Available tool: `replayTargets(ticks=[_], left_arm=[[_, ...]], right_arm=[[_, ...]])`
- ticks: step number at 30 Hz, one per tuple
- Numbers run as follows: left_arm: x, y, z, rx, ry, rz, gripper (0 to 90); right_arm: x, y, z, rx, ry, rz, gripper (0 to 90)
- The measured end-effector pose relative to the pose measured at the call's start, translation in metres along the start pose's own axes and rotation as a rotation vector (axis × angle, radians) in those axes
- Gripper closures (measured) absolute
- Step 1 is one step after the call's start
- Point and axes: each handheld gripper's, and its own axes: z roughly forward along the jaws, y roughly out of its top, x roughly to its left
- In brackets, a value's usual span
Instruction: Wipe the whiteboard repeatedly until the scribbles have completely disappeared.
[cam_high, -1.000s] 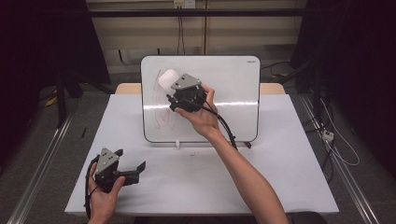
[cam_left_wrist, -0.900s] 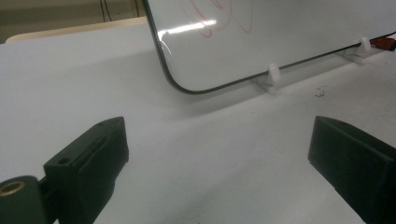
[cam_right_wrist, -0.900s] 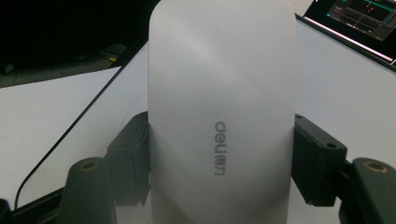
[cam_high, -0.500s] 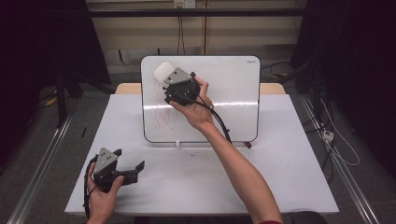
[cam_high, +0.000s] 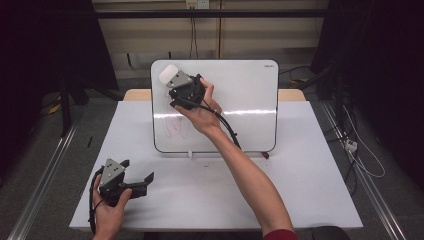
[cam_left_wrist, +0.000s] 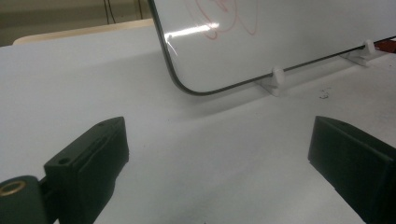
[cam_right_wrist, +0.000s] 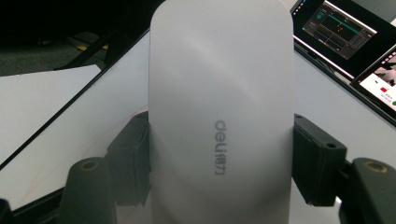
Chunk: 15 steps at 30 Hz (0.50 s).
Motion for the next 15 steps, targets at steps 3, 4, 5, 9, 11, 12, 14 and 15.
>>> replayTargets(ticks=[3,4,5,9,11,12,14,15], left_arm=[[0.0,0.0,0.0,0.003,0.001,-0.001,4.9],[0.0,0.0,0.001,0.005,0.0,0.0,4.9],[0.0,0.0,0.001,0.005,0.0,-0.001,4.9],[0.0,0.0,0.002,0.008,-0.002,0.003,4.9],[0.0,0.0,0.002,0.007,-0.001,0.002,4.9],[0.0,0.0,0.002,0.008,-0.001,0.002,4.9],[0.0,-0.001,0.001,0.008,-0.001,0.002,4.9],[0.0,-0.001,0.001,0.007,0.0,-0.001,4.9]], right_arm=[[0.001,0.002,0.002,0.004,-0.009,-0.008,31.4],[0.002,0.002,0.004,0.008,-0.011,-0.015,31.4],[0.002,0.002,0.004,0.008,-0.011,-0.015,31.4],[0.004,0.003,0.008,0.015,-0.025,-0.024,31.4],[0.004,0.004,0.009,0.016,-0.027,-0.031,31.4],[0.005,0.004,0.01,0.02,-0.034,-0.033,31.4],[0.006,0.005,0.013,0.025,-0.04,-0.035,31.4],[0.006,0.005,0.013,0.025,-0.04,-0.035,31.4]])
